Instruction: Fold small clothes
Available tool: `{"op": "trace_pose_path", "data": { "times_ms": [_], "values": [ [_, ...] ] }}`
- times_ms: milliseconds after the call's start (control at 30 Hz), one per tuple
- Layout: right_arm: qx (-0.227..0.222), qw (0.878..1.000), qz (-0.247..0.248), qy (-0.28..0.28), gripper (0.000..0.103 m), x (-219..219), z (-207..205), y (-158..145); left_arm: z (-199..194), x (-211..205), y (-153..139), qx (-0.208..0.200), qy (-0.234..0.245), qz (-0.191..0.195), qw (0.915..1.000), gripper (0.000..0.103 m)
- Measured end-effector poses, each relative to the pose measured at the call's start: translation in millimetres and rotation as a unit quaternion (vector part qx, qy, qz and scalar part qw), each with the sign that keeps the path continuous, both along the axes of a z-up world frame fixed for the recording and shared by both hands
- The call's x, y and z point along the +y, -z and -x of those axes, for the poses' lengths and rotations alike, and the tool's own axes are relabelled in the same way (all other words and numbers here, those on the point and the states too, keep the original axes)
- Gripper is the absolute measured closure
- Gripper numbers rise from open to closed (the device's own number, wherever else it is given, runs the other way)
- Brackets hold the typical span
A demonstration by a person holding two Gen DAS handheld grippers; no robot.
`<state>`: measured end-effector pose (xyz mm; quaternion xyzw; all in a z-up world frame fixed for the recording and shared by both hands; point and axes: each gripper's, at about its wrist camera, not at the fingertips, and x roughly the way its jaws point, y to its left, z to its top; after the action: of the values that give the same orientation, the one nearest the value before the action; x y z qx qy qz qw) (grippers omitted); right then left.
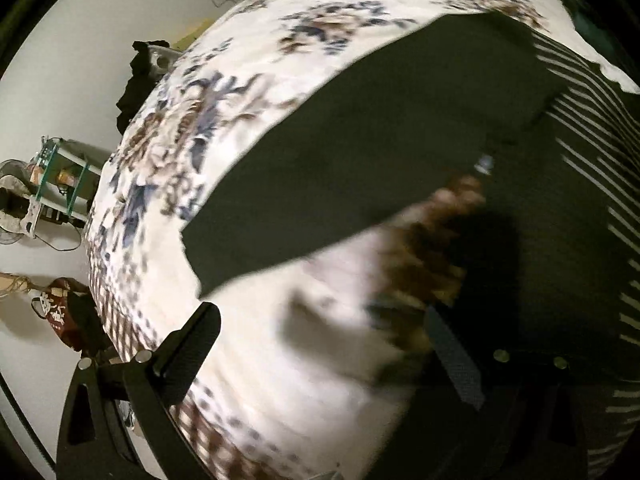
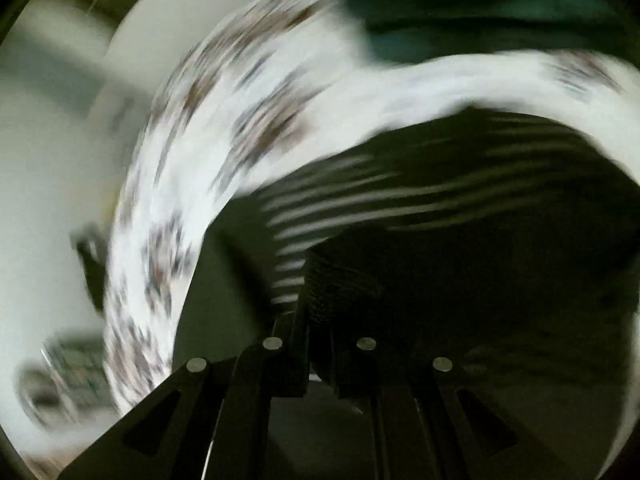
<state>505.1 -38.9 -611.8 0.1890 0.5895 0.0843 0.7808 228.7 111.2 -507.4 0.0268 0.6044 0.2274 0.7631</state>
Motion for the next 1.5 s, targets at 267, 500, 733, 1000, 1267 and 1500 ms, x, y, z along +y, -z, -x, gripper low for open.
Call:
{"op": "trace_pose_path", "data": {
  "times_ms": [267, 500, 733, 1000, 1267, 1500],
  "values": [
    [0.058, 0.991, 0.081, -0.094, 0.094, 147, -25, 73, 1, 60, 8, -0.013, -0.016, 0.010, 0.9997, 0.000],
    [0.077, 0.993, -0.069, -0.049, 0.026, 54, 14, 37, 18, 119, 2, -0.013, -0.057, 0.054, 0.9968, 0.000],
    [0.108, 0.993, -0.012, 0.036, 0.026, -68, 104, 28, 40, 185, 15, -0.026, -0.136, 0.157, 0.9778, 0.000],
    [0.160, 0.983, 0.031, 0.086, 0.026, -140, 157, 60, 14, 214, 63, -0.077, -0.226, 0.290, 0.9267, 0.064],
    [0.141, 0.987, 0.045, 0.065, 0.026, -135, 154, 53, 6, 271, -3, -0.180, -0.228, 0.234, 0.9278, 0.098],
    [0.135, 0.987, 0.011, 0.090, 0.026, -155, 148, 47, -21, 305, -18, -0.180, -0.204, 0.253, 0.9286, 0.093]
  ]
}}
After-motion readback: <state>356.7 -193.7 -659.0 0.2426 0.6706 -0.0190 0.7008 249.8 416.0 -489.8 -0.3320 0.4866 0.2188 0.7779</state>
